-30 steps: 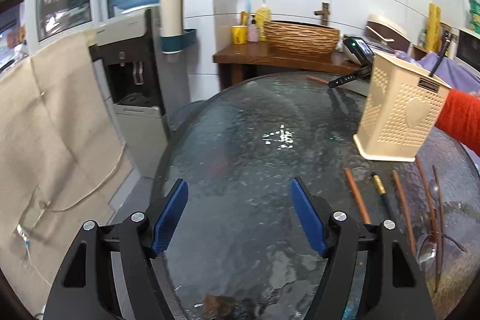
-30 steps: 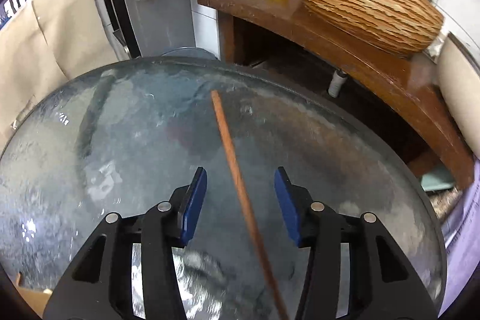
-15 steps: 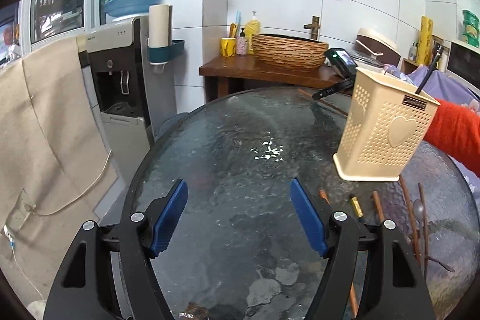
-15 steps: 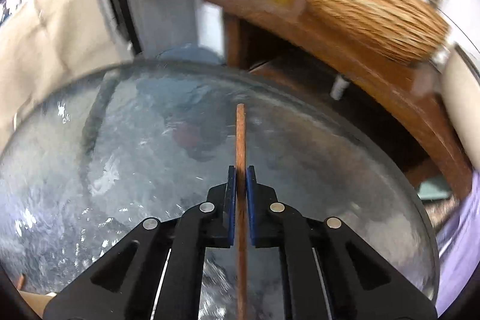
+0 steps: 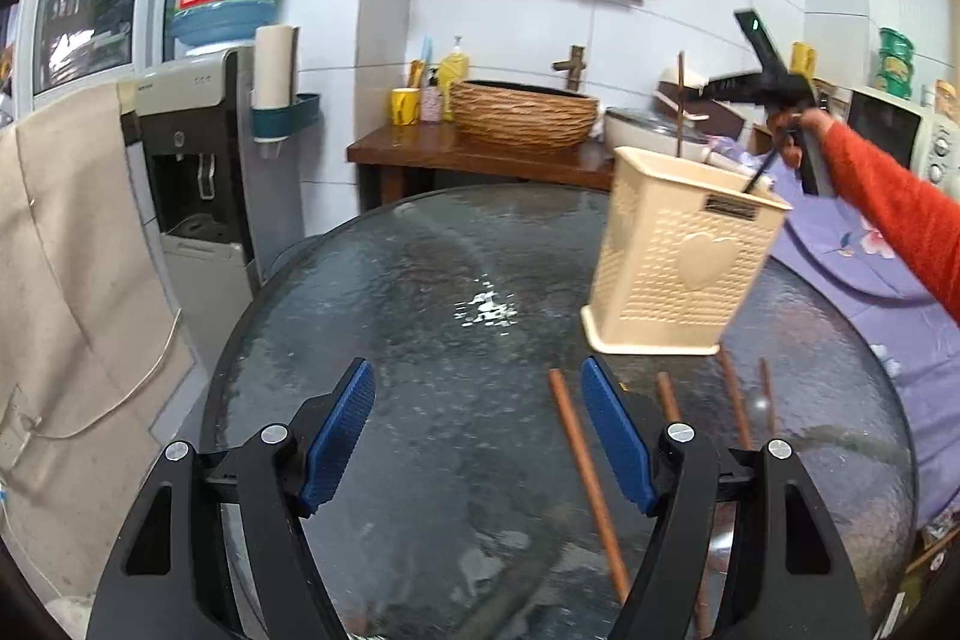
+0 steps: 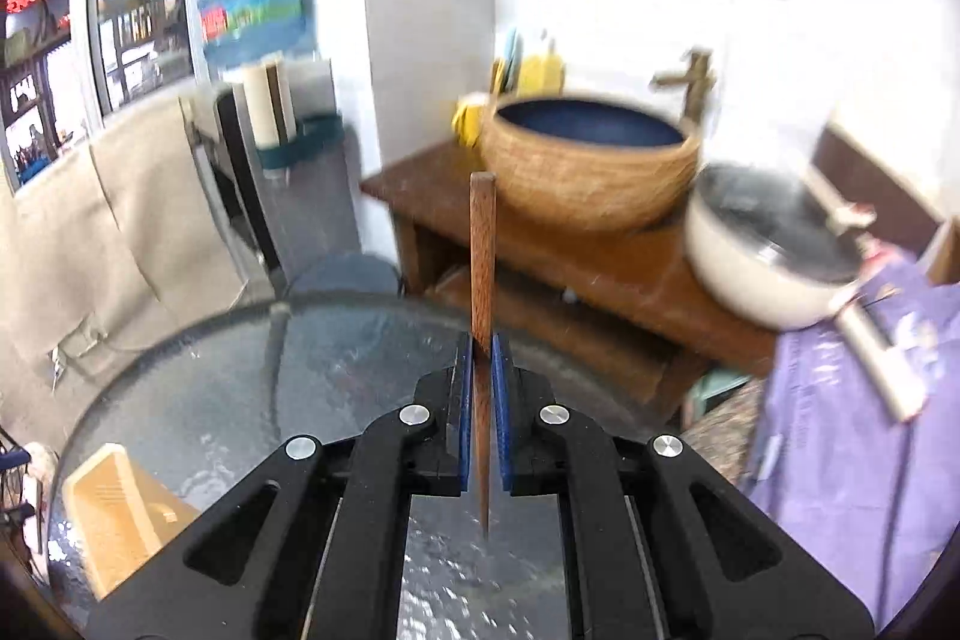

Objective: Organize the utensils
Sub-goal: 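Carry the chopstick with the right gripper and drop it into the holder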

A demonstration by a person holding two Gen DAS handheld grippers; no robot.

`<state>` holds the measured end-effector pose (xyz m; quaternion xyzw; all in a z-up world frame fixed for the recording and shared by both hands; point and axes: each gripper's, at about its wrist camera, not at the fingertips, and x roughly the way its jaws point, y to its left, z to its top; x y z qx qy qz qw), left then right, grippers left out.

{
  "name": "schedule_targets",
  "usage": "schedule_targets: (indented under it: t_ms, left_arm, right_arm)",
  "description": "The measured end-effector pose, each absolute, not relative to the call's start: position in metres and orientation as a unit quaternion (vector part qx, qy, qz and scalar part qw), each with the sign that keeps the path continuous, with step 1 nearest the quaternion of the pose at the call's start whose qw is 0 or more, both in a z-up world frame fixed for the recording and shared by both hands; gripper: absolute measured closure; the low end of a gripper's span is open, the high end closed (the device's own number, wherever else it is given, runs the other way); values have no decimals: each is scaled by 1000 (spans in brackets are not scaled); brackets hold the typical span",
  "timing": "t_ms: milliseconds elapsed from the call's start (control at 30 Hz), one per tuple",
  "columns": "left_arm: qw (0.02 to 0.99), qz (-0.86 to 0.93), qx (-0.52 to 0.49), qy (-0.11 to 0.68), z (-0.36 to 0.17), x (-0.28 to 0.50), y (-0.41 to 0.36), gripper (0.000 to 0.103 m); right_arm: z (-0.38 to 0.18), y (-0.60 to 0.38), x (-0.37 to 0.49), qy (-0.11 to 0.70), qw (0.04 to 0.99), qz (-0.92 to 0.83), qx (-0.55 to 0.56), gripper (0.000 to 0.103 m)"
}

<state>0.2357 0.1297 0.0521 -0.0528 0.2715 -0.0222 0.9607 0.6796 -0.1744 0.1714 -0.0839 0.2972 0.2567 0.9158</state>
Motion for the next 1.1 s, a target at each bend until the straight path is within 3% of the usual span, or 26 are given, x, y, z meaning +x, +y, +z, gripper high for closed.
schedule_targets:
  t_ms: [367,567,767,1100]
  left_arm:
    - [967,-67,-56,240,73,187,103,33]
    - [965,-90,-64,236,70,170,98,31]
    - [961,-106,-70,247,63,167,97,31]
    - [958,-111,-69,257,52,164,102,31]
  right_arm:
    - [339,-171,565,195,951,225,-88,96]
    - [381,-142,506,176,950,247,-78,96]
    - [349,-118,480,194,946,255,-53,96]
    - [227,-112,474,248,939,237,-26,96]
